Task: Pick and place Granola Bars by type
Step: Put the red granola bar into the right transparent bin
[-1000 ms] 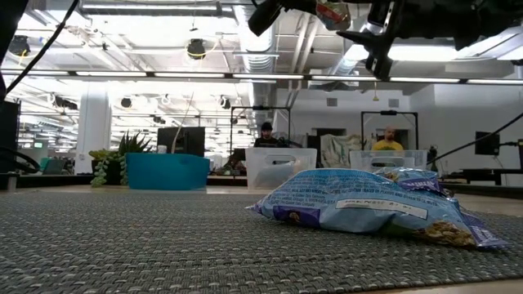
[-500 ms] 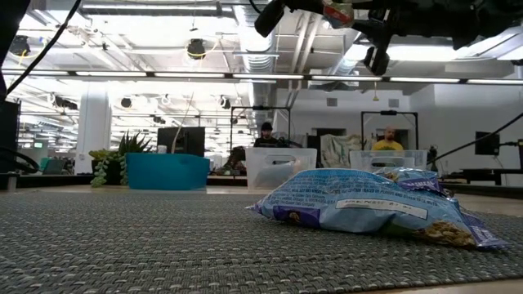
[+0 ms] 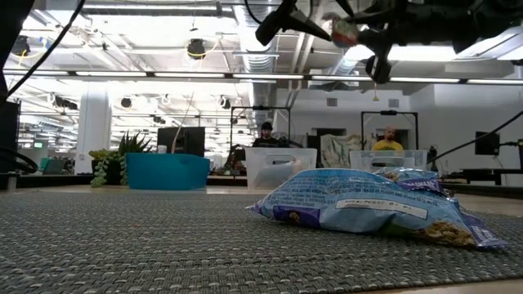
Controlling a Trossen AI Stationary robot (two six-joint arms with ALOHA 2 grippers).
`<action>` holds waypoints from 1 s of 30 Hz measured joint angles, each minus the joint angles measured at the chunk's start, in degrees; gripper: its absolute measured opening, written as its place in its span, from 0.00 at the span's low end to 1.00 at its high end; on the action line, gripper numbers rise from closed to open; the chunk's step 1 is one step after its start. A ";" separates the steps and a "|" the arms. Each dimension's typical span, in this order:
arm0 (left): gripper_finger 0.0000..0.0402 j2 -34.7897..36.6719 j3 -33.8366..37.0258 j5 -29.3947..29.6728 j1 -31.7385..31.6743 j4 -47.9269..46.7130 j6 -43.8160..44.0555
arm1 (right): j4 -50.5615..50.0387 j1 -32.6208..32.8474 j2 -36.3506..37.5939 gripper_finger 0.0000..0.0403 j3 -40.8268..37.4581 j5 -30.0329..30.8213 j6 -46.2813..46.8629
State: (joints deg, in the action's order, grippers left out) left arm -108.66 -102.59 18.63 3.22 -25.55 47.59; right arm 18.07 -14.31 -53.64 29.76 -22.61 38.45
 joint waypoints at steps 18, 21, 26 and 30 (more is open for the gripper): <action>0.65 -0.02 0.00 -16.43 -0.36 -0.95 -6.40 | -29.09 -13.23 0.05 0.13 0.10 31.01 -6.13; 0.65 -0.02 0.00 -21.11 -0.28 -0.41 -8.28 | -32.99 -15.25 0.03 0.13 2.08 39.12 -6.18; 0.65 -0.02 0.00 -22.95 -0.30 -0.42 -9.25 | -37.16 -17.70 0.01 0.13 5.62 48.51 -9.25; 0.65 -0.02 0.00 -22.88 -0.35 -0.43 -9.29 | -38.18 -19.47 -0.07 0.13 6.90 46.72 -12.32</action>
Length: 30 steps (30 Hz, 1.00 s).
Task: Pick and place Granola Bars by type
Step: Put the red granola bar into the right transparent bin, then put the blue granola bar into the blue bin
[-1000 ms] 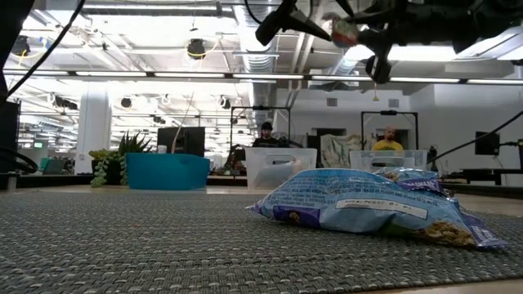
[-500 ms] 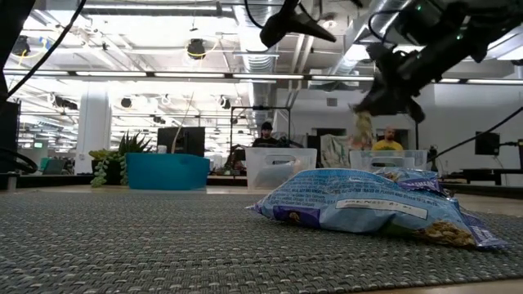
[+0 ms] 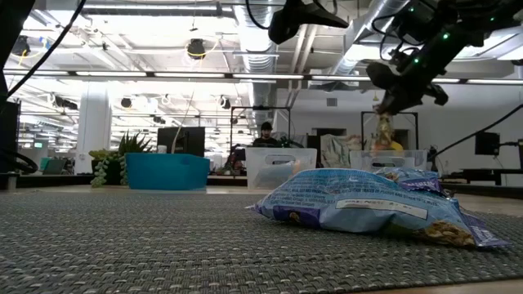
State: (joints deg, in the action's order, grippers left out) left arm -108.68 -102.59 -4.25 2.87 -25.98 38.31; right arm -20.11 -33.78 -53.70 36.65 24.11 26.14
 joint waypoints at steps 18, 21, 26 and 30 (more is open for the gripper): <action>0.65 -0.02 0.00 0.20 0.49 -0.37 -2.70 | -5.22 -3.98 -0.03 0.41 -0.25 -8.98 -0.11; 0.65 -0.02 0.00 0.19 1.37 -0.89 -4.69 | -3.90 -3.60 0.12 0.48 -0.27 -16.19 -0.43; 0.65 -0.02 0.00 2.80 4.13 -8.26 -7.96 | -4.03 1.84 0.14 0.55 -0.27 -29.55 -3.91; 0.64 -0.02 1.47 5.21 6.72 -14.08 -8.24 | -4.75 9.16 0.14 0.57 -0.30 -29.51 -1.47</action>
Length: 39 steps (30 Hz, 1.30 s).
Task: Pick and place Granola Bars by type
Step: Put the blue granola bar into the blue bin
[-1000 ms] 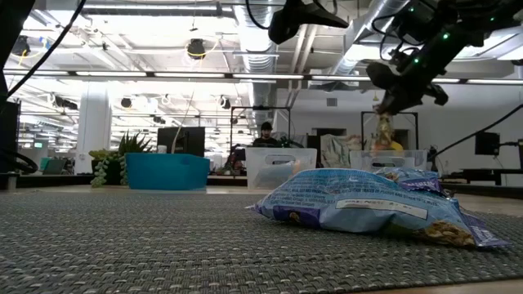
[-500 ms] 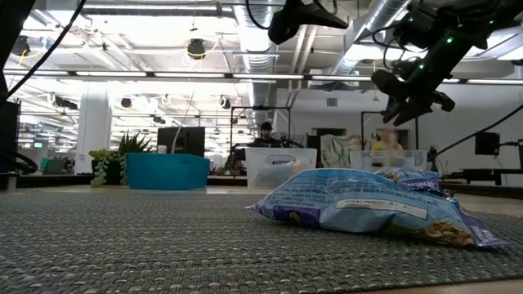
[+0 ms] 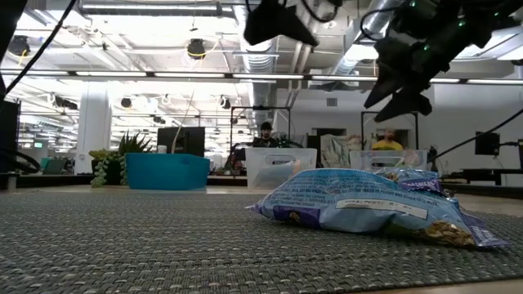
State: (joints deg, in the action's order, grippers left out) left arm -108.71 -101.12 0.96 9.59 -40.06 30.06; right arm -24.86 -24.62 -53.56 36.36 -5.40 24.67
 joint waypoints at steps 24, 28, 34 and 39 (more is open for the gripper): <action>0.38 33.05 46.01 3.91 5.66 24.63 4.37 | -9.33 40.58 -15.33 0.53 6.13 8.84 47.67; 0.38 41.21 53.26 2.92 6.05 26.49 4.38 | -10.32 42.19 -23.97 0.53 11.70 8.88 53.34; 0.38 52.10 62.05 3.31 6.55 32.24 4.07 | -13.85 43.16 -34.66 0.54 18.75 8.35 60.91; 0.40 59.81 68.58 3.44 6.53 36.44 4.61 | -13.73 43.11 -41.38 0.54 23.78 7.85 64.68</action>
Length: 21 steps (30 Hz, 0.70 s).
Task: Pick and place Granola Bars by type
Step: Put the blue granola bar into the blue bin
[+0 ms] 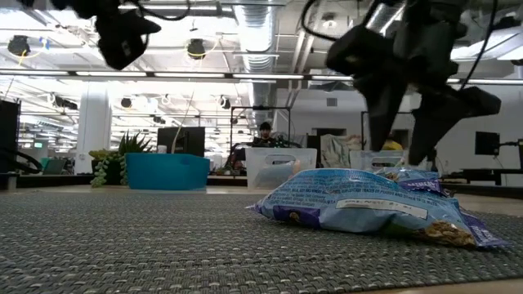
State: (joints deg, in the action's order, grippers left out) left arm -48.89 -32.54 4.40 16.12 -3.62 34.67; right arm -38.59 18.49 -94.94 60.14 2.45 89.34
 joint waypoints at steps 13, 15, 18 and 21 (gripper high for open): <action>0.41 6.28 2.65 -0.06 0.05 1.21 -1.13 | -10.52 -0.63 -12.75 0.53 10.81 -6.24 0.76; 0.41 6.22 2.65 -0.06 0.07 1.36 -1.16 | -11.63 -0.76 -13.97 0.53 11.87 -6.59 0.74; 0.41 6.21 2.65 -0.77 0.07 1.08 -1.35 | -10.76 -0.97 -16.00 0.52 12.72 -7.98 0.40; 0.41 6.17 2.65 -1.03 0.07 0.63 -1.40 | -9.54 -0.97 -17.32 0.49 13.05 -9.13 0.35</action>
State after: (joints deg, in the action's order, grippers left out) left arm -42.72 -29.89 3.37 16.19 -2.99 33.28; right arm -48.13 17.53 -112.26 73.19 -6.69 89.69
